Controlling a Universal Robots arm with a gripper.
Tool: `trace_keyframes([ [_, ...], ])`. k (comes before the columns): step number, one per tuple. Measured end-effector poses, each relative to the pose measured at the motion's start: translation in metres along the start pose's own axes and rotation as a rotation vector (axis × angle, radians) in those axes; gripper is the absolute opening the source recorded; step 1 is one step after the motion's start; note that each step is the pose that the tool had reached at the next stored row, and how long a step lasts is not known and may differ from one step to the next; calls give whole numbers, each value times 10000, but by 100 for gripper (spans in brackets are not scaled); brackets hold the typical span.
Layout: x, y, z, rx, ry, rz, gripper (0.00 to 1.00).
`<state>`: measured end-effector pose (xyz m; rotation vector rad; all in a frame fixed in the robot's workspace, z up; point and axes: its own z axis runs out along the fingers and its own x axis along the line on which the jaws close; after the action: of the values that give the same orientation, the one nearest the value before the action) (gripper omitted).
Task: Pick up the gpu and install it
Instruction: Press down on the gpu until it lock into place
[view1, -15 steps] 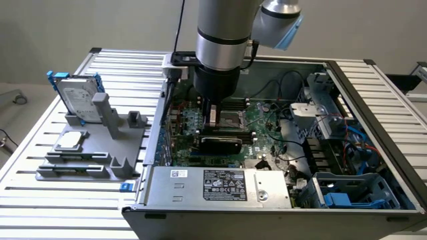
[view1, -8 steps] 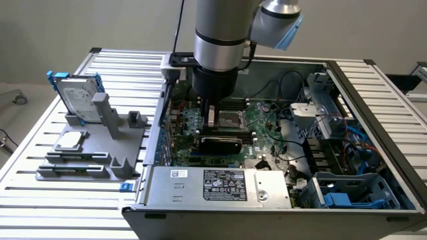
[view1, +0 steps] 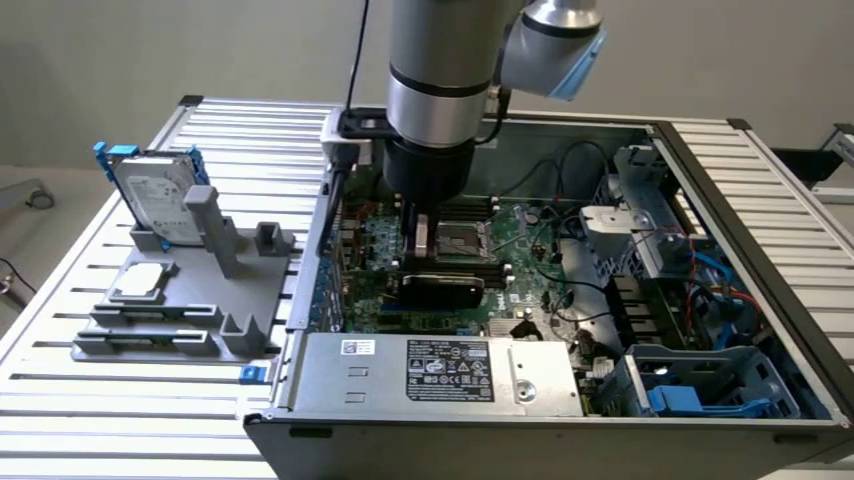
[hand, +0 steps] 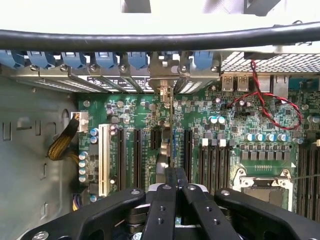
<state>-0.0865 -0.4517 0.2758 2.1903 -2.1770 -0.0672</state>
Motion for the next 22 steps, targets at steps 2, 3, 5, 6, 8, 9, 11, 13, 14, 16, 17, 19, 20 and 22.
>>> trace_keyframes([
  [2,0,-1,11,1,0,0,11],
  [3,0,-1,15,0,-1,0,11],
  [5,0,-1,24,0,1,0,11],
  [6,0,-1,27,0,1,0,11],
  [8,0,0,34,4,0,1,11],
  [9,-1,0,36,5,1,0,11],
  [11,-4,1,41,7,0,0,11],
  [13,-6,1,41,7,0,0,11],
  [14,-10,1,41,7,0,0,11],
  [16,-18,1,41,7,-1,0,11],
  [17,-23,1,41,7,-1,1,11],
  [19,-30,2,43,9,0,0,11],
  [20,-32,3,46,10,-2,0,11],
  [22,-34,3,46,10,0,-1,11],
])
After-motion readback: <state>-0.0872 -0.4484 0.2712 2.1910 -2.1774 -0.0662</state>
